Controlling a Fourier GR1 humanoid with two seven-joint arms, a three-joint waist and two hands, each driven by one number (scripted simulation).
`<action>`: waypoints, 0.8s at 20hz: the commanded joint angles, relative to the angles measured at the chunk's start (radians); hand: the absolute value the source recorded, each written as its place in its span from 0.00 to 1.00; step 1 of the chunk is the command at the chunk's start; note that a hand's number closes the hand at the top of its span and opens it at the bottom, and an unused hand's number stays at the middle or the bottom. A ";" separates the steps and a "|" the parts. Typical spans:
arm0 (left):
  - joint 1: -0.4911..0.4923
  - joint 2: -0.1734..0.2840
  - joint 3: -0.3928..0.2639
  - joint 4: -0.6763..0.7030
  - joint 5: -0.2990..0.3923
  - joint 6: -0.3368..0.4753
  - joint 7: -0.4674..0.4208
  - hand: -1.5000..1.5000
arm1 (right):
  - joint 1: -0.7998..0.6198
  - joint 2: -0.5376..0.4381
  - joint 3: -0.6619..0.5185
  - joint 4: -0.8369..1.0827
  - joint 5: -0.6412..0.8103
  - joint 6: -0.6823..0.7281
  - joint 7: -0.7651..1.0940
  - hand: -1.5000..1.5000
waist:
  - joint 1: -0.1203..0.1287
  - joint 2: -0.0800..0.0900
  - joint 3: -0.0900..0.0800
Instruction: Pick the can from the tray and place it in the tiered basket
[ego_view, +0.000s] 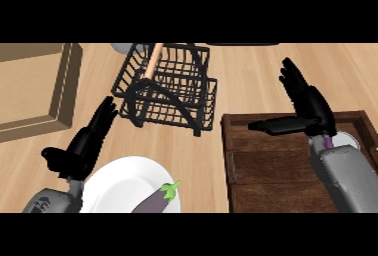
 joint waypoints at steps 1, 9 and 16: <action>-0.031 -0.044 -0.036 0.088 -0.014 -0.040 0.008 0.50 | 0.050 0.045 -0.081 -0.003 -0.064 0.009 -0.113 0.00 | -0.004 -0.004 0.002; 0.035 -0.016 0.016 0.096 -0.010 -0.072 -0.049 0.50 | 0.048 -0.291 -0.047 -0.287 0.118 0.091 0.139 0.00 | -0.022 -0.017 -0.002; 0.039 -0.020 -0.003 0.084 -0.021 -0.076 -0.037 0.50 | -0.009 -0.649 0.081 -0.330 0.262 0.408 0.406 0.00 | -0.012 -0.018 -0.009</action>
